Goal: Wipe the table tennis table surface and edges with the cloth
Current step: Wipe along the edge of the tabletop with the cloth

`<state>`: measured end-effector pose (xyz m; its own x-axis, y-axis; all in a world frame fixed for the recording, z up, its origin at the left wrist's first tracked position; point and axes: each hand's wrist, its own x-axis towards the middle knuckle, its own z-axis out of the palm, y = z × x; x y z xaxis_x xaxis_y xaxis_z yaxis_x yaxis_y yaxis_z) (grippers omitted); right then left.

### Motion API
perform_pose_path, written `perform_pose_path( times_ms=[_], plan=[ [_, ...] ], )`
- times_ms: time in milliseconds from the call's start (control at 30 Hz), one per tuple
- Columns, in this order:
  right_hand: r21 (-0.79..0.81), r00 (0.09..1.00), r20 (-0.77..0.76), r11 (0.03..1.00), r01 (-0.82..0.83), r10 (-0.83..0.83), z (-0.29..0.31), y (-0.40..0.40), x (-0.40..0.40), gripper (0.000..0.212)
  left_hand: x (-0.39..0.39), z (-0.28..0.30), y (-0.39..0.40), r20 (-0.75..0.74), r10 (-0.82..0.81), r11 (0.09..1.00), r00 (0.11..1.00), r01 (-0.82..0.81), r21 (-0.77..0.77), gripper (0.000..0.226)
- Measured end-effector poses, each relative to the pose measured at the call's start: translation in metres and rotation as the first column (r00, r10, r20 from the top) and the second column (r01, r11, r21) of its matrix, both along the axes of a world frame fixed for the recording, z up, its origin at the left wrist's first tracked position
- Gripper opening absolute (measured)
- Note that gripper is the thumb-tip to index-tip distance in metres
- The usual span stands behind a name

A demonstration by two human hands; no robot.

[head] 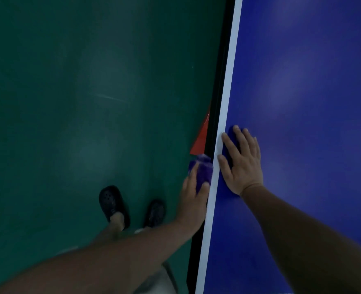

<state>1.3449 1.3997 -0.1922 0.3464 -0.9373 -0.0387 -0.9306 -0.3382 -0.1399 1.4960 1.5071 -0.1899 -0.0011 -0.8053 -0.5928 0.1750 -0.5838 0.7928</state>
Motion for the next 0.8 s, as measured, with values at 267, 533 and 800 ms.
perform_pose_path(
  times_ms=[267, 533, 800],
  plan=[
    [-0.004, 1.0, 0.025, 1.0, 0.007, -0.007, 0.0, 0.001, -0.001, 0.057, -0.001, -0.002, -0.044, 0.002, 0.015, 0.993, 1.0, -0.015, 0.121, 0.052],
    [-0.002, 1.0, 0.015, 1.0, 0.016, -0.016, -0.001, -0.001, -0.001, 0.056, 0.003, -0.005, -0.153, 0.102, 0.012, 1.0, 0.995, -0.013, 0.004, 0.054],
    [0.03, 1.0, 0.012, 0.999, 0.021, -0.021, 0.001, -0.001, 0.002, 0.056, 0.0, 0.004, -0.057, 0.058, -0.035, 0.991, 0.998, 0.027, 0.132, 0.05]
  ],
)
